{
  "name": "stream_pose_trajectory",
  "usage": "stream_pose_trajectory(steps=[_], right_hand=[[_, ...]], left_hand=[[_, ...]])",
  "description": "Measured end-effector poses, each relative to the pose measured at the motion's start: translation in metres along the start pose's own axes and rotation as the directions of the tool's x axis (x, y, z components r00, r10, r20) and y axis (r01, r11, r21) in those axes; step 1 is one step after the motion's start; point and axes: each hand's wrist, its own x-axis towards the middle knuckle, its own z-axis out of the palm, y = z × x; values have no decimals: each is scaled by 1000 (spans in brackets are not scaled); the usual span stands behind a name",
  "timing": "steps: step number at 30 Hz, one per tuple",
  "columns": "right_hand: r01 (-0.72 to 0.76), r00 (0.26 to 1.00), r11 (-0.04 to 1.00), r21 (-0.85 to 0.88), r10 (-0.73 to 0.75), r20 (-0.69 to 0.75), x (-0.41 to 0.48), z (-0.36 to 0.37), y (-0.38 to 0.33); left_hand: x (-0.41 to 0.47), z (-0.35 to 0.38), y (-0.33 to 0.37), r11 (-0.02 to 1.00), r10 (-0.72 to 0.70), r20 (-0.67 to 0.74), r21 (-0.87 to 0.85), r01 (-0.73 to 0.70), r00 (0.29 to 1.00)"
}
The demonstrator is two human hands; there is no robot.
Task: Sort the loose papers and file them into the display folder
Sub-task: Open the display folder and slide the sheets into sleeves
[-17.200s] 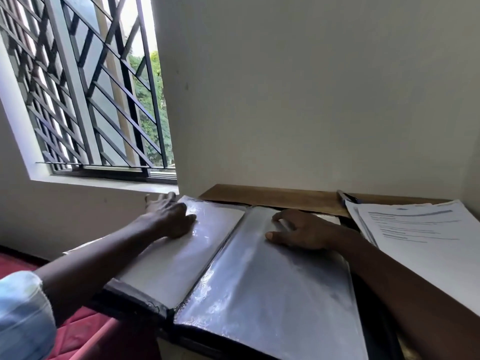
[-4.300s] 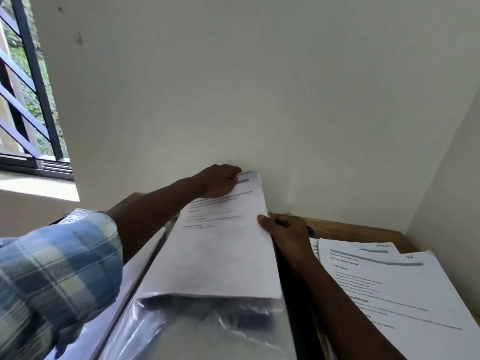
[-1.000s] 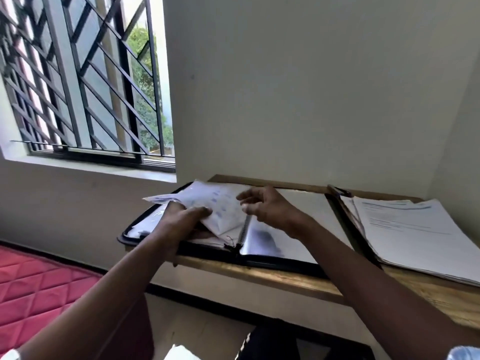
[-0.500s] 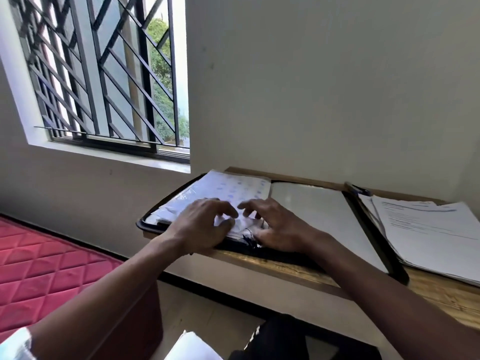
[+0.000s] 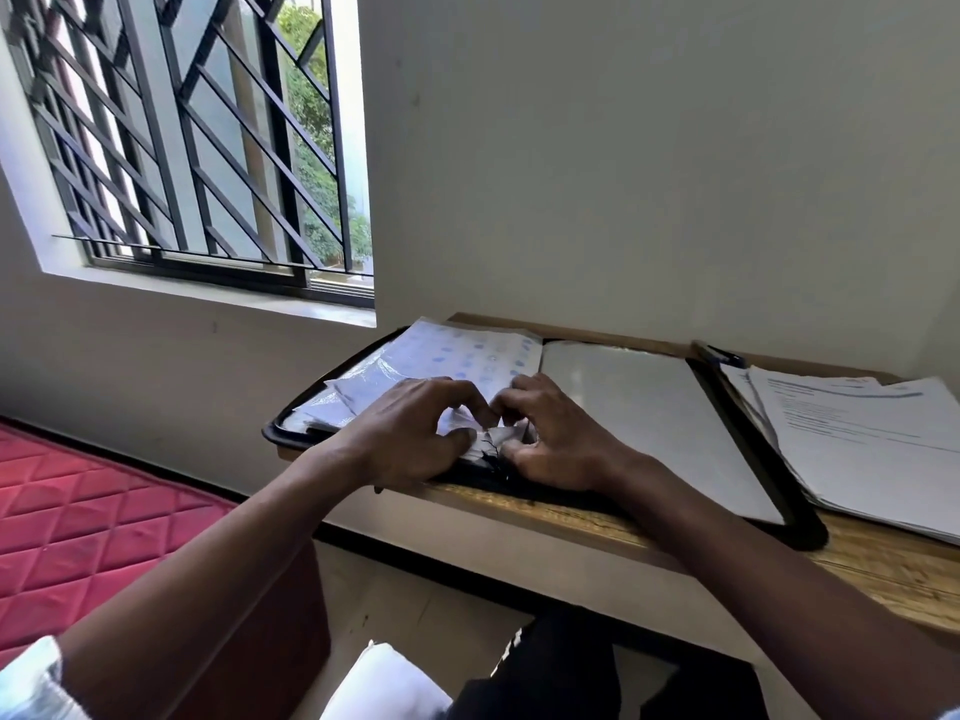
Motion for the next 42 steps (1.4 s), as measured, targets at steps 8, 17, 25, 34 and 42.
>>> stream_pose_trajectory(steps=[8, 17, 25, 34, 42], right_hand=[[24, 1000, 978, 210, -21, -16, -13, -7, -4], [37, 994, 989, 143, -21, -110, -18, -9, 3], [-28, 997, 1000, -6, 28, 73, -12, 1, 2], [-71, 997, 997, 33, 71, -9, -20, -20, 7], [-418, 871, 901, -112, 363, -333, -48, -100, 112]], left_hand=[[-3, -1, -6, 999, -40, 3, 22, 40, 999], [-6, 5, -14, 969, -151, -74, 185, 163, 986], [-17, -5, -55, 870, -451, 25, 237, 433, 892], [10, 4, -4, 948, -217, -99, 216, 234, 971], [101, 37, 78, 989, 116, 157, 67, -128, 981]])
